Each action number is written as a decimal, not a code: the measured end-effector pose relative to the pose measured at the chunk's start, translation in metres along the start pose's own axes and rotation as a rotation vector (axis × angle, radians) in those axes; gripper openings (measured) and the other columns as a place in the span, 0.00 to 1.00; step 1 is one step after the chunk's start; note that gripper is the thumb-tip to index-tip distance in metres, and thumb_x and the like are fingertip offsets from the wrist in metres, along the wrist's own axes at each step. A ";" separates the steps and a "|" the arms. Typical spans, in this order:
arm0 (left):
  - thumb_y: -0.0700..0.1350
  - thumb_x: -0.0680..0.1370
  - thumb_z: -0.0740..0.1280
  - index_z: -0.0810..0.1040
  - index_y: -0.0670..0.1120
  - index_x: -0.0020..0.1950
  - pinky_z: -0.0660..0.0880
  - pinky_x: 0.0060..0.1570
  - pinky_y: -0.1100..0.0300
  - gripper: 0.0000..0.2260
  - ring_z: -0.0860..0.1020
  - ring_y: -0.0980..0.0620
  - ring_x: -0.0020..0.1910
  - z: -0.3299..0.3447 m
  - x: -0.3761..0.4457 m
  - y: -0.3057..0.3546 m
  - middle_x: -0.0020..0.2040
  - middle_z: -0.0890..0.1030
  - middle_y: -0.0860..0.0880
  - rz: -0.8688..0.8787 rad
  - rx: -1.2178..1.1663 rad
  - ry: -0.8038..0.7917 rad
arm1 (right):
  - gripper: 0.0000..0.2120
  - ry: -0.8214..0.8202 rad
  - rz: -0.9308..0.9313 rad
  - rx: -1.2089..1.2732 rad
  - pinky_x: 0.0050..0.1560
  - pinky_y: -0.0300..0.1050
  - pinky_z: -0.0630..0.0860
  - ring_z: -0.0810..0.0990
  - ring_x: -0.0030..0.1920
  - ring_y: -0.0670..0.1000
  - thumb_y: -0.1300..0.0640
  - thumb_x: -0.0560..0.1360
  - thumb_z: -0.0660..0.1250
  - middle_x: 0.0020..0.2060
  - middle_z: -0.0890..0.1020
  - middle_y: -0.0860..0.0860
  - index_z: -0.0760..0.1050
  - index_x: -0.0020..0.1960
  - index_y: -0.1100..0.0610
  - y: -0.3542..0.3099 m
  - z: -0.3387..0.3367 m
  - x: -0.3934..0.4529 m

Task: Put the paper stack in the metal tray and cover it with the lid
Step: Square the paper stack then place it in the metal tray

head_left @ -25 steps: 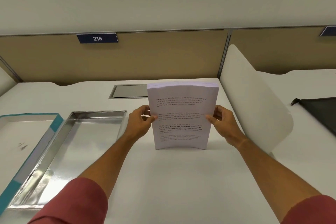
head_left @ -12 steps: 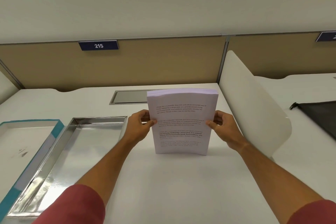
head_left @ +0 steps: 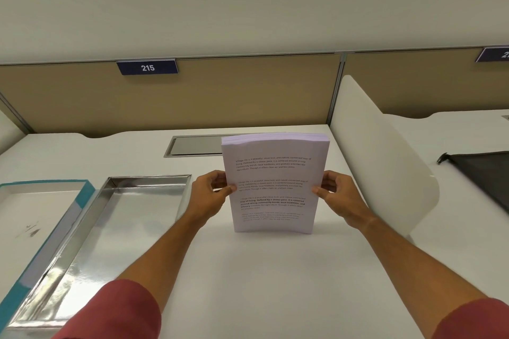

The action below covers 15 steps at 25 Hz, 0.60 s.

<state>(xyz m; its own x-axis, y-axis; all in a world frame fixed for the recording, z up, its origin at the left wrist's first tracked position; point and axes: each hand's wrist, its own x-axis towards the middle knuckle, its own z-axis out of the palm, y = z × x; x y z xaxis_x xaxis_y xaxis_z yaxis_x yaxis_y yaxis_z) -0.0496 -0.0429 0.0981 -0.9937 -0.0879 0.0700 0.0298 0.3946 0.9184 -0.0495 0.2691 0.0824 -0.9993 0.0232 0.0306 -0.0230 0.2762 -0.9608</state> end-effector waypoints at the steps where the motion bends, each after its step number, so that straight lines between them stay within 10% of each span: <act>1: 0.42 0.73 0.74 0.80 0.44 0.54 0.80 0.54 0.50 0.11 0.83 0.47 0.49 0.000 0.000 -0.001 0.50 0.85 0.47 -0.004 -0.006 0.000 | 0.09 0.000 0.005 -0.005 0.56 0.49 0.80 0.84 0.51 0.52 0.63 0.73 0.72 0.48 0.86 0.51 0.80 0.53 0.57 0.001 -0.001 0.000; 15: 0.42 0.68 0.78 0.82 0.48 0.46 0.81 0.42 0.64 0.10 0.85 0.53 0.43 -0.008 0.014 -0.011 0.44 0.87 0.54 -0.028 -0.087 -0.029 | 0.12 -0.127 -0.005 0.150 0.44 0.39 0.81 0.87 0.46 0.53 0.66 0.65 0.78 0.44 0.88 0.53 0.82 0.46 0.57 -0.003 -0.018 0.011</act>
<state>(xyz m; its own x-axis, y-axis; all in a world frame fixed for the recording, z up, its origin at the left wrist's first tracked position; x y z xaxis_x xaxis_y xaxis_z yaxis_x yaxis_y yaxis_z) -0.0626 -0.0555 0.0919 -0.9970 -0.0702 0.0340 0.0105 0.3113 0.9502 -0.0595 0.2855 0.0909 -0.9948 -0.1014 0.0098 -0.0230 0.1299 -0.9913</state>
